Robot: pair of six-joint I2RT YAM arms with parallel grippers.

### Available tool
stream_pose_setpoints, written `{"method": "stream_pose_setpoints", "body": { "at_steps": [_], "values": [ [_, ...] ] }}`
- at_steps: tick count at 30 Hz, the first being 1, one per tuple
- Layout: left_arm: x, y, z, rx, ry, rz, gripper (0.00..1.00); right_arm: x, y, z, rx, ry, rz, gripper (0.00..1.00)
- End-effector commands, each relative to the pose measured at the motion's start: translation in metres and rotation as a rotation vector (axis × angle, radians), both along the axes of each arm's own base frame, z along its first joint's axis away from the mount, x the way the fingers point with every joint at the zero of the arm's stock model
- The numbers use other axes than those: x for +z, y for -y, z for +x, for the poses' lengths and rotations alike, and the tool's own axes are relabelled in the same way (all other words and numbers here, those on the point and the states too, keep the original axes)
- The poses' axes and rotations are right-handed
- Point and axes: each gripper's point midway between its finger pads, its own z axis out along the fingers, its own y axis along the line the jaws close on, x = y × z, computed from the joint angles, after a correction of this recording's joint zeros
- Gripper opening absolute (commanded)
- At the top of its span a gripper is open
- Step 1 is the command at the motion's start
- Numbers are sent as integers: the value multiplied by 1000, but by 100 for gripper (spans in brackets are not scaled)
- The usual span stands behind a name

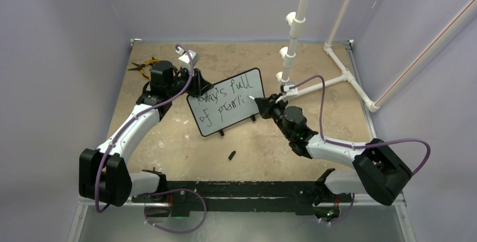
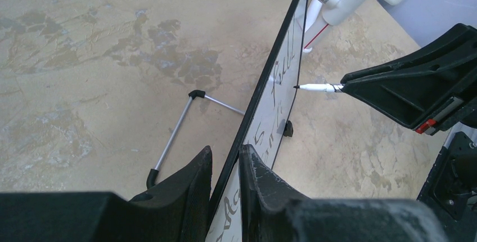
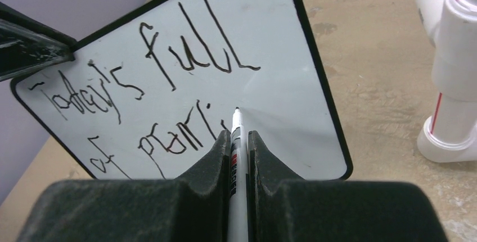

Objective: Write a sentence on the whiteboard

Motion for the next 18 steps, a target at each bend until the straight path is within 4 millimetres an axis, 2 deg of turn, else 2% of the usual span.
{"method": "stream_pose_setpoints", "body": {
  "at_steps": [1, 9, 18],
  "values": [
    [-29, 2, -10, -4, -106, 21, 22, 14, 4, 10, -23, 51, 16, 0],
    [-30, 3, -11, -10, -107, 20, 22, 18, -2, 14, 53, 78, 37, 0],
    [-31, 3, -10, -9, -108, 23, 22, 0, -13, 7, 136, 48, 10, 0]
  ]
}}
